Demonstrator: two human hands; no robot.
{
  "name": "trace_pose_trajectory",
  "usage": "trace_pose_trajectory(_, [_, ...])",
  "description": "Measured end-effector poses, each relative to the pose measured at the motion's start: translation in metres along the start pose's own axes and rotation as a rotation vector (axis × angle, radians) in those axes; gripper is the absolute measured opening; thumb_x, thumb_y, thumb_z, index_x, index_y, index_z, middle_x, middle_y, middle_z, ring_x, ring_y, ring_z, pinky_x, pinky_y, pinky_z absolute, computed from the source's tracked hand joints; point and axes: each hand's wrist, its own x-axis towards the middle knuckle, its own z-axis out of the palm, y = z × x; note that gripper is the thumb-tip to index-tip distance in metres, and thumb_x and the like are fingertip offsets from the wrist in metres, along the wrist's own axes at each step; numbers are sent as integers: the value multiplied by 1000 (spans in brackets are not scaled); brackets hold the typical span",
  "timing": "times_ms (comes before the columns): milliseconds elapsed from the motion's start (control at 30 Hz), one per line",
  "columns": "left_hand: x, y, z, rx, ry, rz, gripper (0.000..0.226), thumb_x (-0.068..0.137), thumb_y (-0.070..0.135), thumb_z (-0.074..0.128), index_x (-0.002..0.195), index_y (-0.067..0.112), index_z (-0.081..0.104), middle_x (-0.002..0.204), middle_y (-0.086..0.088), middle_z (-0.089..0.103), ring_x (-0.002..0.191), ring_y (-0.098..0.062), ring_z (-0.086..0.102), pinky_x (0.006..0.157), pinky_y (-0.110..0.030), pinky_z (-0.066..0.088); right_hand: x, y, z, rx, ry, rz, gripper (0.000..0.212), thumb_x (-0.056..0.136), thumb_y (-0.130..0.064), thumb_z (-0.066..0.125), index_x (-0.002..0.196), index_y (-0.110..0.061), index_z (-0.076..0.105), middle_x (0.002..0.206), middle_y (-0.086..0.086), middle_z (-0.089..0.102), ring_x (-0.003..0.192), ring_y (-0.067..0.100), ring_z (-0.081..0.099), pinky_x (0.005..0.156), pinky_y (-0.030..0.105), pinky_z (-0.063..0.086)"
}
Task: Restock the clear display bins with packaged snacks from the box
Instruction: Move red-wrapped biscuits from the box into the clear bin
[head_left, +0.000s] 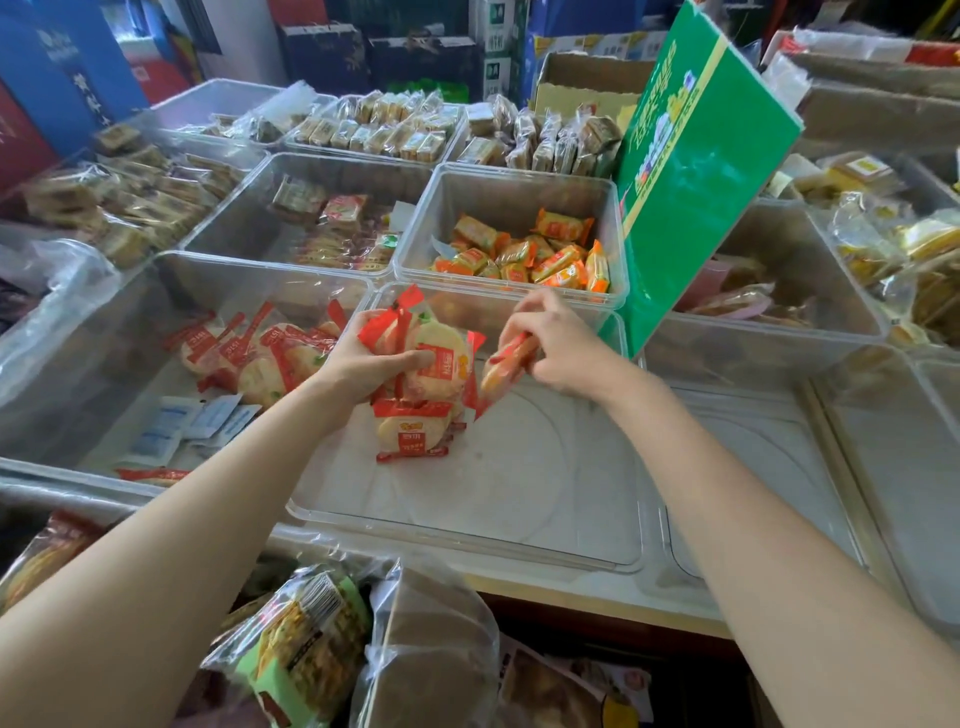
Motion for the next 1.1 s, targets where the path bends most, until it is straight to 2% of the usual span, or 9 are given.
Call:
trace_pose_trajectory(200, [-1,-4,-1,-202,4,-8,72,68,19,81,129,19,44,116,-11,63,96,-26,67,68,-38,57,-6,-10,4,269,-197,45,29,82,-11,70,109,-5,64,138,10,40,128,22,40,96,14,28])
trace_pose_trajectory(300, [-2,-3,2,-340,28,26,68,74,18,78,131,16,41,100,-8,65,71,-14,67,55,-28,53,-11,-9,5,945,-172,189,27,84,3,60,112,3,58,103,12,62,101,20,57,100,31,41])
trace_pose_trajectory(367, [-6,0,12,-411,17,52,50,78,16,72,121,14,46,77,-3,64,52,-9,60,48,-22,47,-8,-9,13,1350,-134,298,18,89,-2,53,106,-4,58,98,8,64,96,20,58,93,39,46])
trace_pose_trajectory(467, [-13,5,29,-509,-40,62,25,84,16,64,108,15,58,70,3,67,56,-10,62,52,-24,47,-4,-11,22,1777,-55,452,16,93,-19,51,102,-9,59,103,11,65,103,28,59,82,47,52])
trace_pose_trajectory(533, [-15,7,32,-558,-37,38,34,86,20,62,119,14,54,84,0,69,69,-14,65,53,-24,50,-3,-11,24,1903,17,486,22,93,-25,52,106,-8,58,108,15,62,113,33,55,85,50,50])
trace_pose_trajectory(700, [-13,3,21,-590,9,-56,66,76,30,68,134,18,40,119,-9,62,97,-23,66,68,-34,57,-8,-3,22,1896,74,531,28,92,-32,52,104,-7,60,103,15,61,94,26,60,79,38,52])
trace_pose_trajectory(867, [-12,4,19,-515,33,-85,45,86,34,62,126,24,42,101,-1,65,85,-17,65,78,-39,53,-10,-11,27,1725,-14,515,17,91,-22,55,101,-9,60,98,12,63,90,24,60,80,35,52])
trace_pose_trajectory(1000, [-11,4,17,-465,24,-77,36,90,34,58,122,25,44,92,0,65,72,-14,65,69,-34,53,-10,-13,31,1588,-9,440,10,93,-11,52,97,-7,61,97,12,66,94,25,61,91,42,49])
trace_pose_trajectory(1100, [-9,4,11,-333,70,-97,32,89,33,60,118,24,47,87,-2,61,66,-15,59,59,-29,54,-11,-11,25,1167,-129,302,19,93,-13,54,111,-8,57,104,7,63,100,22,57,94,40,46])
